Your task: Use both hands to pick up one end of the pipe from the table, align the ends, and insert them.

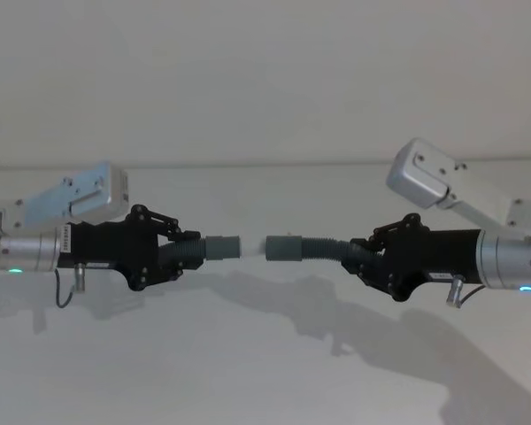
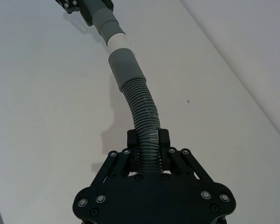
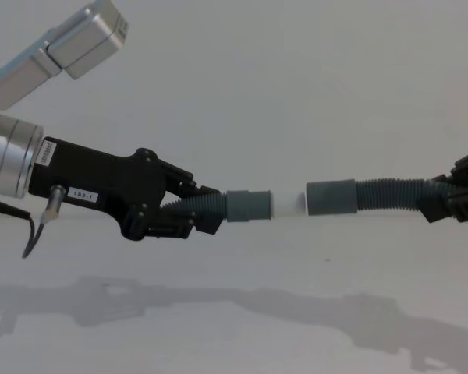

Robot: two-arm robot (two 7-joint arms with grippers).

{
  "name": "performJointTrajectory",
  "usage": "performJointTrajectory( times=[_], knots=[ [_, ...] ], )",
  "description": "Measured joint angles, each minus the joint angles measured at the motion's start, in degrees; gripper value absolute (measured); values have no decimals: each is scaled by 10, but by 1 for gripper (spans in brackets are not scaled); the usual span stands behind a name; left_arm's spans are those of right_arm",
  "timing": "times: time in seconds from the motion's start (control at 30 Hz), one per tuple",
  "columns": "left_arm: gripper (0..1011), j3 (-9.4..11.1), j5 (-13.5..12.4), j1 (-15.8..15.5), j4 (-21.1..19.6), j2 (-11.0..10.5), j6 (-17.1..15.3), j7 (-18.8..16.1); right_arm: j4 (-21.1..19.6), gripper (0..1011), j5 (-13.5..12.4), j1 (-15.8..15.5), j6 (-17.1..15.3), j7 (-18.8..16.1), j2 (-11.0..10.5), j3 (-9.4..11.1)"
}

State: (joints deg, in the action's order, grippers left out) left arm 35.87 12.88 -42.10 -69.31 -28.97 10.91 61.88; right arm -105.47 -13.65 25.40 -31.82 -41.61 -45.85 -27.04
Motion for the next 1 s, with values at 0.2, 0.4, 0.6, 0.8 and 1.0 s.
performJointTrajectory(
  times=[0.2,0.4,0.6,0.8,1.0],
  knots=[
    [307,0,0,0,0,0,0,0,8,239,-2,7,2,-4,3,-7],
    [307,0,0,0,0,0,0,0,15,240,-5,13,5,-6,4,-12],
    [307,0,0,0,0,0,0,0,21,239,-8,18,6,-7,5,-16],
    [307,0,0,0,0,0,0,0,26,239,-11,22,6,-7,5,-19],
    [307,0,0,0,0,0,0,0,30,240,-12,24,6,-7,4,-22]
  ],
)
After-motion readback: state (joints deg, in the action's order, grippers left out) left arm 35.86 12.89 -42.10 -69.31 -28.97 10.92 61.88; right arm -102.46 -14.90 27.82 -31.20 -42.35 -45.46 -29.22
